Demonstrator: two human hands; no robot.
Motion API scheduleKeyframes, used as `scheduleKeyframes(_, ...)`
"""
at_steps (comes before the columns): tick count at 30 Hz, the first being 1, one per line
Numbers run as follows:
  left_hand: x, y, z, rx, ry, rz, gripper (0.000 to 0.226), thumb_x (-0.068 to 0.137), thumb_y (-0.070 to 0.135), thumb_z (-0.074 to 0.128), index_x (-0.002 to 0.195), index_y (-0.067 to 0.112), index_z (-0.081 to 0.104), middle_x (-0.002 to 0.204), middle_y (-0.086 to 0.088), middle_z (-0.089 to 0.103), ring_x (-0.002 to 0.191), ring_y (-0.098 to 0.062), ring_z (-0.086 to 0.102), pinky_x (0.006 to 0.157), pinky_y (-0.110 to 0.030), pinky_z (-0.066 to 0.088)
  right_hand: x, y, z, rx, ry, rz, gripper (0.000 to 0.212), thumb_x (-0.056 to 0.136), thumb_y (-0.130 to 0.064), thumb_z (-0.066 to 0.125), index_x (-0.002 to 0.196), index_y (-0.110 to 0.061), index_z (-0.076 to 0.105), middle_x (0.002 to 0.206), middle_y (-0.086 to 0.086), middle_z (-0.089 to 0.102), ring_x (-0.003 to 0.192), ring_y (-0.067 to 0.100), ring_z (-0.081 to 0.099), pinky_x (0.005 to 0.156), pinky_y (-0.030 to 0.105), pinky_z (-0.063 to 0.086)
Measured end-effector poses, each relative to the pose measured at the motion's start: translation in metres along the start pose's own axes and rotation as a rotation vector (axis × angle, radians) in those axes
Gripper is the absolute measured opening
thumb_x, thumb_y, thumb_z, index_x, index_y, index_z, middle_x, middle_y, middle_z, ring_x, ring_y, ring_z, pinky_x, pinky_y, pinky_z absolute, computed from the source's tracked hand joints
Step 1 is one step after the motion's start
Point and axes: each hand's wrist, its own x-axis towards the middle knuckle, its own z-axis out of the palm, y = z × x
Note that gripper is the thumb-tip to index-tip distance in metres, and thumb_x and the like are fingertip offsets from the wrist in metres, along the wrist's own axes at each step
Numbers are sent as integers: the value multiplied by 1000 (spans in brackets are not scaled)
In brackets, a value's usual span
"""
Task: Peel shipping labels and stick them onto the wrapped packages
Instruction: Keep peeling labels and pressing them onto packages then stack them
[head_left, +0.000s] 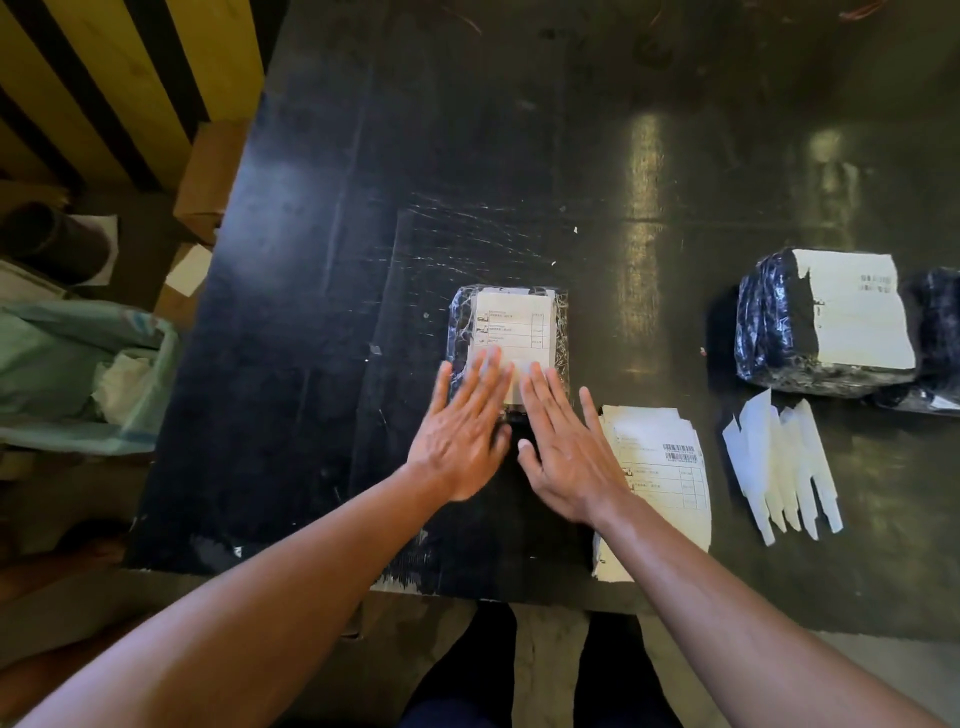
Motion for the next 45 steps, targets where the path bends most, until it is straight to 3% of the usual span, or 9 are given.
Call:
scheduleKeyframes(10,-54,-15,0,18,-122,-15,89,103,43,38,166,19,-19,172,0,-33,157,-16,-33,132,-50,-10,8,-2,4,-79,-36,26,80,104,-42,29,165,-23,-19,171,-7,-30,157,10,-27,129,56,-8)
scheduleKeyframes(14,-39,-9,-25,-25,-30,-15,85,99,43,50,169,14,11,177,-9,6,165,-22,-6,132,-44,-8,11,-8,3,-50,-50,61,83,104,-43,33,164,-21,-19,170,-6,-32,156,12,-29,129,57,-8)
scheduleKeyframes(24,-11,-2,-40,80,-69,-24,89,98,38,49,169,8,4,177,-7,7,164,-19,6,128,-42,-17,10,-5,1,-34,-30,53,81,103,-37,37,167,-22,-12,172,-8,-26,157,9,-26,128,60,-8)
scheduleKeyframes(31,10,-1,-61,19,54,-122,58,93,35,59,145,10,50,136,-4,54,133,-25,52,132,-44,14,11,-8,-5,-29,-64,62,84,105,-40,39,166,-20,-15,171,-7,-28,157,12,-27,128,59,-8)
scheduleKeyframes(33,18,5,-65,-27,65,-100,61,96,32,56,152,11,45,154,-6,47,146,-28,44,132,-41,17,11,-8,-4,-16,-68,62,85,105,-40,40,165,-20,-17,171,-5,-29,158,13,-27,128,60,-8)
scheduleKeyframes(35,20,14,-58,-31,-17,6,74,100,29,46,167,14,20,177,-6,11,164,-26,7,134,-44,5,12,-7,-3,-16,-70,59,83,107,-43,37,165,-21,-18,172,-4,-28,158,14,-27,128,61,-8)
scheduleKeyframes(37,20,14,-46,7,-126,44,77,104,32,33,168,18,-8,175,-2,-20,162,-18,-20,133,-48,-5,12,-7,-4,-10,-70,61,80,108,-45,34,165,-21,-17,171,-6,-27,157,12,-26,128,60,-10)
scheduleKeyframes(42,20,-9,-39,90,-139,15,78,93,47,-1,166,25,-18,171,7,-30,157,-8,-28,130,-49,-16,13,-5,-6,-19,-74,56,84,104,-37,39,165,-24,-18,170,-9,-31,157,9,-28,128,60,-10)
scheduleKeyframes(45,25,-11,-41,78,-115,-33,76,97,44,8,167,25,-15,173,7,-26,159,-9,-23,130,-49,-16,13,-4,-6,-13,-77,53,85,103,-36,39,165,-24,-17,170,-10,-32,156,8,-29,128,60,-10)
